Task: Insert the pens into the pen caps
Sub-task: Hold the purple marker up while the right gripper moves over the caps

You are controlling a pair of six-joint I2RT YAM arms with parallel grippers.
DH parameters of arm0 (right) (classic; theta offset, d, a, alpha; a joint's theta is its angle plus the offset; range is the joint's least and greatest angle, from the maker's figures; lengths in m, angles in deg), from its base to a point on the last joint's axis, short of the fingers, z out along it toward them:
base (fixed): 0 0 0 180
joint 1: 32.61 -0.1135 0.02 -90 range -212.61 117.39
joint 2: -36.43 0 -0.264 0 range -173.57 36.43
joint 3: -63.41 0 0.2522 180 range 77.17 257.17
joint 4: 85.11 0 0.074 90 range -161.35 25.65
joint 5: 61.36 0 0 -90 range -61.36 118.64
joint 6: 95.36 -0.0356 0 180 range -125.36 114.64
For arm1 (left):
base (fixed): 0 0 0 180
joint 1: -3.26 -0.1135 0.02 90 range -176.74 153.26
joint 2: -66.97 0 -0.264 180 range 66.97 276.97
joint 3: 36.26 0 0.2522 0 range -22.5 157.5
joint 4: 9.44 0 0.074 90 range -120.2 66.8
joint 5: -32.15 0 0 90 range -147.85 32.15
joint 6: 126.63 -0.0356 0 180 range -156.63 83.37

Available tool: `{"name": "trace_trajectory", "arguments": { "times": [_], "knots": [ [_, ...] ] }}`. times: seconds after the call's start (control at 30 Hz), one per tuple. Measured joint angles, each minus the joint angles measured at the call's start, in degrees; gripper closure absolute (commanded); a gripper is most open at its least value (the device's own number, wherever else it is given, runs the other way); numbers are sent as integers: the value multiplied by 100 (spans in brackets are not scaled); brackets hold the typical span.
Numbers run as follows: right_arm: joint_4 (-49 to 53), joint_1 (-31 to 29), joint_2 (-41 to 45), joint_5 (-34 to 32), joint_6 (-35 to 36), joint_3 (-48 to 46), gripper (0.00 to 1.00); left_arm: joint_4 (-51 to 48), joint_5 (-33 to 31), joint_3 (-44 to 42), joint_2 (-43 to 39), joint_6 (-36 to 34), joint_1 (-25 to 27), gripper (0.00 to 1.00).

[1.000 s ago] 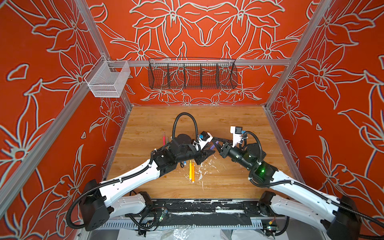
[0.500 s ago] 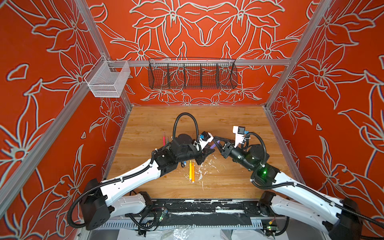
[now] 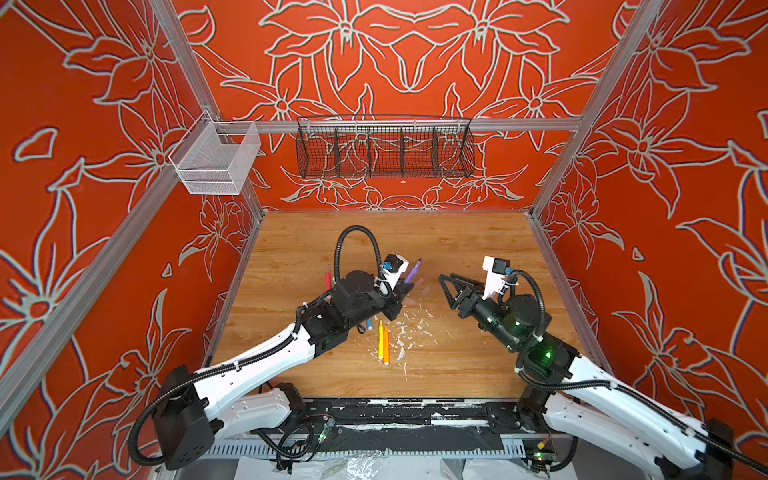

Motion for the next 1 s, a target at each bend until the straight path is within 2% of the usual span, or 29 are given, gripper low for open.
{"name": "trace_trajectory", "arguments": {
  "times": [0.17, 0.27, 0.43, 0.7, 1.0],
  "knots": [
    [452, 0, -256, -581, 4, -17, 41, 146, -267, -389, -407, 833, -1075, 100],
    [612, 2, -826, -693, 44, 39, 41, 120, -400, -409, -413, 1213, -1429, 100],
    [1106, 37, -2312, -575, 155, 752, 44, 37, -431, -409, -413, 1598, -1578, 100],
    [2197, 63, -4472, -245, 326, 2719, 55, -68, -551, -417, -662, 1836, -1635, 100],
    [3580, 61, -6026, -15, 428, 4251, 57, -42, -595, -614, -946, 1912, -1663, 100]
  ]
}}
